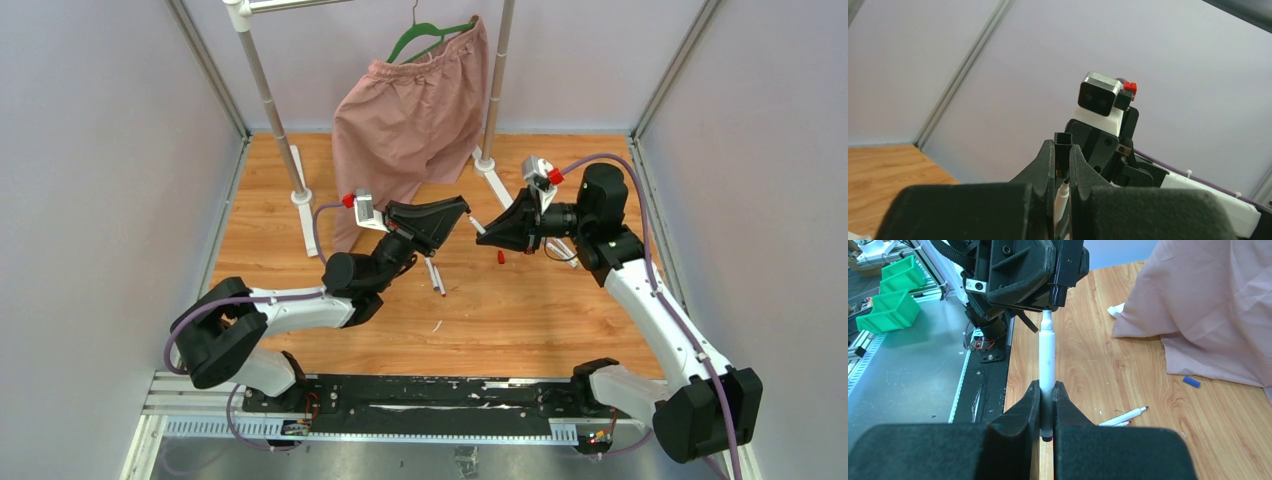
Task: Insert the pens into the pen caps
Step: Insert the pen cap onto the pen.
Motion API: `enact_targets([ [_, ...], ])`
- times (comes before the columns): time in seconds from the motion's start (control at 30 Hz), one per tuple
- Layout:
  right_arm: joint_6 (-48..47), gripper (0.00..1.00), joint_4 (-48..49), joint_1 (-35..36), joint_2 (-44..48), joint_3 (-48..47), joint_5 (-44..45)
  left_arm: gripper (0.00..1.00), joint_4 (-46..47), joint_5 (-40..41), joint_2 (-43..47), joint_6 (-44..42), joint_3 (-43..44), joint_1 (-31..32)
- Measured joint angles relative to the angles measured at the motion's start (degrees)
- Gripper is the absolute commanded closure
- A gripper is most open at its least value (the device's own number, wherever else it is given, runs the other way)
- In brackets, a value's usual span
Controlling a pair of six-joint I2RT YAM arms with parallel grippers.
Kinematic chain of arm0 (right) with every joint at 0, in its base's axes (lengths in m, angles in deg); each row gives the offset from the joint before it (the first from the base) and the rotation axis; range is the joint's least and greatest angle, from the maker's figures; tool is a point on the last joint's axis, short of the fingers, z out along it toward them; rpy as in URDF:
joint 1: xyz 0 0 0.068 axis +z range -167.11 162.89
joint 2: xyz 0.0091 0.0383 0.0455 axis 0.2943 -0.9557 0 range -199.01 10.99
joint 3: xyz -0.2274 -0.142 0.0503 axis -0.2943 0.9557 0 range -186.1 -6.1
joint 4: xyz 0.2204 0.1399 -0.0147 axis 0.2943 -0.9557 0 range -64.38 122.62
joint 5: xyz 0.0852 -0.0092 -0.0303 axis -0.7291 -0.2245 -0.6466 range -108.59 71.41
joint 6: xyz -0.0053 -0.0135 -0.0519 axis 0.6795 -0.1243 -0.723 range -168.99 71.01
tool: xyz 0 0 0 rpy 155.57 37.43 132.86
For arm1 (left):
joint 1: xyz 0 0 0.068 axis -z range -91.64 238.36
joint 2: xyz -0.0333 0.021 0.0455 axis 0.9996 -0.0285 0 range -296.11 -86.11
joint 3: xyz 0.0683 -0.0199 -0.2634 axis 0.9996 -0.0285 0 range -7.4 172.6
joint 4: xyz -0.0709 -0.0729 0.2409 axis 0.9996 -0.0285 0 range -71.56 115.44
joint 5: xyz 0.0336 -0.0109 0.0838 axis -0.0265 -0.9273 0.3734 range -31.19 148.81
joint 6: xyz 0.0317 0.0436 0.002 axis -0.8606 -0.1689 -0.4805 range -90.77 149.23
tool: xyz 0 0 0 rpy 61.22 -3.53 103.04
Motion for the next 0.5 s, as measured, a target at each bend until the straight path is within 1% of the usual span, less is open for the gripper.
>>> enact_targets([
  [0.5, 0.57, 1.00, -0.70, -0.61, 0.20, -0.17, 1.36, 1.00, 0.00, -0.15, 0.00, -0.04, 0.00, 0.00],
])
